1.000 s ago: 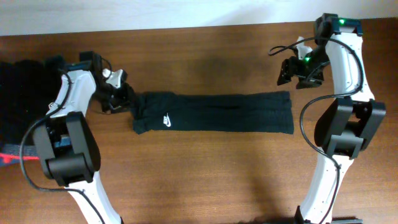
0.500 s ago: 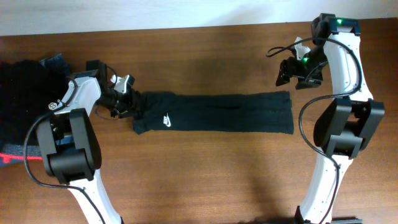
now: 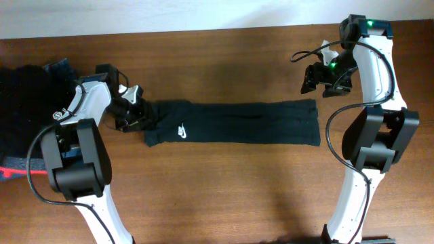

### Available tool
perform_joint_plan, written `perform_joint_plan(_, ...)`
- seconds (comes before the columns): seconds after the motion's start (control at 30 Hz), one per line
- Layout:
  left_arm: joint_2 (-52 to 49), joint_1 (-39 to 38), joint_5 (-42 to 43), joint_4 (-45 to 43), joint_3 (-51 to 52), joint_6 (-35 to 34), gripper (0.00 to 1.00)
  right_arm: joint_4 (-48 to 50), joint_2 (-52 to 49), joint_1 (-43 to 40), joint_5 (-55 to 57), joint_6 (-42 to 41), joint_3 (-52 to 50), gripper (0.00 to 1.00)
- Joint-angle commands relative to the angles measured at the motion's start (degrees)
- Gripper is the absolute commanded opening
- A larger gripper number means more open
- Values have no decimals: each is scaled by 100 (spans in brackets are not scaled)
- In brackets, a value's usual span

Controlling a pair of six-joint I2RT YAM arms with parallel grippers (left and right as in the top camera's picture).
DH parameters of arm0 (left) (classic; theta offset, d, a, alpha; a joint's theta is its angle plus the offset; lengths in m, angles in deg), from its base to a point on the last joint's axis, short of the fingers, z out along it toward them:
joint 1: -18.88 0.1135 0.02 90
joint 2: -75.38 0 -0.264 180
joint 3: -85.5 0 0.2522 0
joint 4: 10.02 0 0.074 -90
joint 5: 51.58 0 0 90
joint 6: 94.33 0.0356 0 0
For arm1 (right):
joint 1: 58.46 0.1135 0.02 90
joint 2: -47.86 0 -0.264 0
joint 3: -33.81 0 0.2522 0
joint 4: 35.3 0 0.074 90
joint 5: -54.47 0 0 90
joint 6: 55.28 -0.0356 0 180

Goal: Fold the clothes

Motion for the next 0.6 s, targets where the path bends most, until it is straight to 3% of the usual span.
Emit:
perform_joint_plan(0.0, 22, 20, -562, -24, -13, -142, 59, -22, 120, -7, 55, 59, 83, 75)
perform_joint_plan(0.57, 22, -210, -595, -415, -7, -164, 62, -26, 120, -4, 52, 59, 83, 75)
